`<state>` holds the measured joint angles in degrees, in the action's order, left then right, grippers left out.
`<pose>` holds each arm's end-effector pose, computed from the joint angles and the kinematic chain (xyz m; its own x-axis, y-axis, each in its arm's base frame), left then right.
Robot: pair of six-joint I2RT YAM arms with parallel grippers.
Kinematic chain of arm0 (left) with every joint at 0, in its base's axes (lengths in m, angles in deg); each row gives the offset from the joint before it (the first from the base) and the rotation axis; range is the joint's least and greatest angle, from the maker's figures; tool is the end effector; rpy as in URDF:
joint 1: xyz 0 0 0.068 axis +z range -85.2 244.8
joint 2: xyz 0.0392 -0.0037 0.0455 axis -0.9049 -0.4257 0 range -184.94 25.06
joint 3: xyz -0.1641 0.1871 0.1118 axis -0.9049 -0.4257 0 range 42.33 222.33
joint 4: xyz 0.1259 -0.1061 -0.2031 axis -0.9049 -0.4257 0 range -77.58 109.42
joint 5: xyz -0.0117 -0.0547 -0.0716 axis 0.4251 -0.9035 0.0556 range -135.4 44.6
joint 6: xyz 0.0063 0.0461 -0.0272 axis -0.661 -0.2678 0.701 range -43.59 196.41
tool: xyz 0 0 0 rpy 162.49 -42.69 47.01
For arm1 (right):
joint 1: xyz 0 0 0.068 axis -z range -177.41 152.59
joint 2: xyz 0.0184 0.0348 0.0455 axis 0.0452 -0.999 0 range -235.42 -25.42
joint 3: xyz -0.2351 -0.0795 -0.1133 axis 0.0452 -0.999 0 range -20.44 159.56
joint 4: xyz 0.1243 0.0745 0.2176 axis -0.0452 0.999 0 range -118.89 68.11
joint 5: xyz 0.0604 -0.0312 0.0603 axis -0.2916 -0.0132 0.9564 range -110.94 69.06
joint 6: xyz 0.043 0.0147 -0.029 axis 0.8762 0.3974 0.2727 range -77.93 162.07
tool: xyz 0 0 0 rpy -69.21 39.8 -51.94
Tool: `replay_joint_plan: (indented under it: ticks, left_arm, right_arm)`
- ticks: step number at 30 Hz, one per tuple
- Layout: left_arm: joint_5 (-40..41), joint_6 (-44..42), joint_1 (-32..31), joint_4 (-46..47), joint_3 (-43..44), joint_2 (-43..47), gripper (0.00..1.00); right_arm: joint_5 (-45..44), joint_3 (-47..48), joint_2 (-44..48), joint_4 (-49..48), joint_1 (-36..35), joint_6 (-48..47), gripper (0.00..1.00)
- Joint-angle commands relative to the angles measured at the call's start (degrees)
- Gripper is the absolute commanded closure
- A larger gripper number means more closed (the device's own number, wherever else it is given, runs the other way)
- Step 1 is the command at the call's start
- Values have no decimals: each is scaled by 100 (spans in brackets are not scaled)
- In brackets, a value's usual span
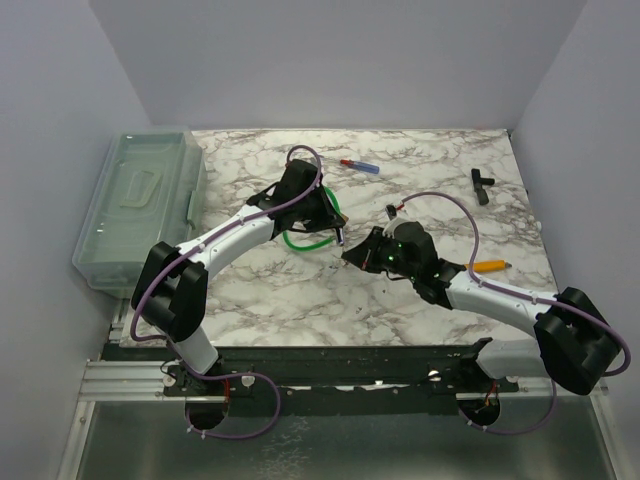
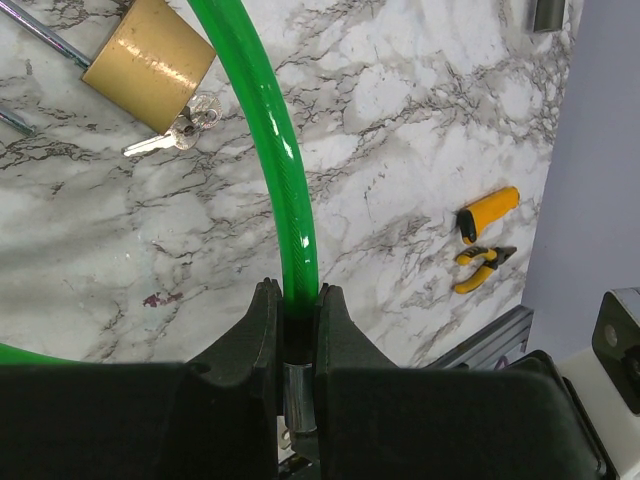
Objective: Unlock with the key
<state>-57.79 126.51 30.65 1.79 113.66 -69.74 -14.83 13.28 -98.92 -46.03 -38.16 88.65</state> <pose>0.3040 -0.2156 0.2626 -0.8722 -0.3138 -0.3752 0.0202 0.7434 -0.6686 0.2040 0.1809 0.2139 -0.7259 0.3279 -0.6046 -0.2855 0.6561 0.6986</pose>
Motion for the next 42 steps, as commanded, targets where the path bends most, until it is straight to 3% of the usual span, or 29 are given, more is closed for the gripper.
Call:
replay_joint_plan:
  ticks: [1,21,42]
  left_arm:
    - [-72,-33,-39,73,-92,194,100]
    - [-89,-22,-46,75,-93,182,100]
    - [-168,-12,-39,84,-84,133,100]
  right_arm:
    - [130,269,92,-422,37,102,99]
    - [27,469,-134,-343,53,458,100]
    - [-769,798,-79,291,50,-565,100]
